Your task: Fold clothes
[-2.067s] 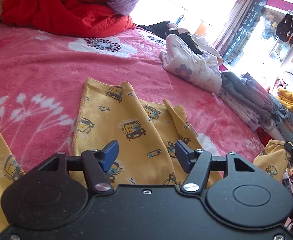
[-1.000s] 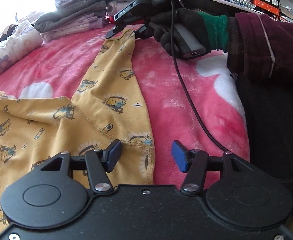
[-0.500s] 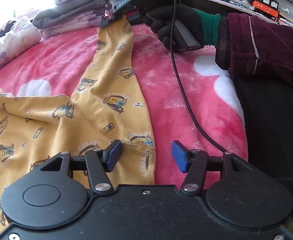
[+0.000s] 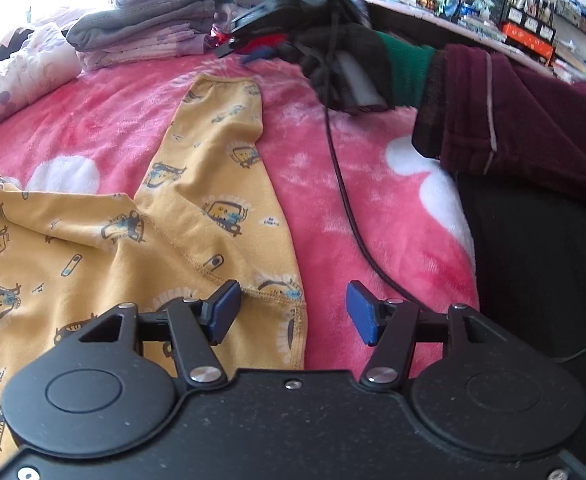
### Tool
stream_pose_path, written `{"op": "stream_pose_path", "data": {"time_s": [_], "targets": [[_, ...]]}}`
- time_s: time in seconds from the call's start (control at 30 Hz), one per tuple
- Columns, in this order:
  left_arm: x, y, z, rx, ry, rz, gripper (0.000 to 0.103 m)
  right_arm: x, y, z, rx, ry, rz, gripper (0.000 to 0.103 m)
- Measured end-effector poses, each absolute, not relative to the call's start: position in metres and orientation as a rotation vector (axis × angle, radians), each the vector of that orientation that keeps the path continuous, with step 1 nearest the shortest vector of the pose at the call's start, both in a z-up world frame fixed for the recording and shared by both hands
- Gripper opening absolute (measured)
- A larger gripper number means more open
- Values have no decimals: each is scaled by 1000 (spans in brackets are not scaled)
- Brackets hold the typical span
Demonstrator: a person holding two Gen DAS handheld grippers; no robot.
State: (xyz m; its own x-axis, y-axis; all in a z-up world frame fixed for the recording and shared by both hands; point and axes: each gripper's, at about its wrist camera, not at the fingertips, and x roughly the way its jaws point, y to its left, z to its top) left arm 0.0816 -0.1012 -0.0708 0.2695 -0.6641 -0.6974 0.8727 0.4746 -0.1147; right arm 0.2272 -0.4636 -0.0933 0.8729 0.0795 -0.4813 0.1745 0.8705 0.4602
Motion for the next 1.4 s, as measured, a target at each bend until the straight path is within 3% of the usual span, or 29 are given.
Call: {"op": "stream_pose_path", "data": {"time_s": [0.03,0.07,0.2,0.33,0.6,0.63,0.67,0.7,0.83,0.93,1.1,1.13,1.17,1.4], "targets": [[81,-101,-70,316,759,-1063,58,220,-469,-94,563,518,-73,46],[80,-101,-69,313,757,-1067,58,211,-473,-95,605,524,-84,56],[76,-103,-69,321,755,-1067,58,191,-475,-95,667,545,-62,56],[74,-102,-69,330,750,-1063,58,200,-446,-75,445,540,6,55],[82,-100,-66,305,753,-1059,58,247,-382,-77,-1,783,135,52],[82,-101,-67,308,760,-1062,58,249,-381,-79,-12,792,140,42],[82,-101,-68,310,768,-1065,58,252,-382,-80,2,799,148,25],[82,-102,-69,313,776,-1068,58,253,-382,-81,17,803,154,17],[79,-106,-75,338,800,-1080,58,250,-377,-70,1,734,131,10],[79,-106,-75,331,806,-1087,59,252,-366,-63,-45,670,131,11],[80,-104,-72,324,805,-1095,59,253,-352,-68,-146,677,10,34],[80,-104,-71,322,805,-1097,59,248,-354,-66,-124,663,-19,45],[80,-103,-71,320,805,-1099,59,240,-356,-63,-99,645,-48,48],[113,-46,-42,107,738,-997,59,160,-343,-58,217,573,-19,48]]}}
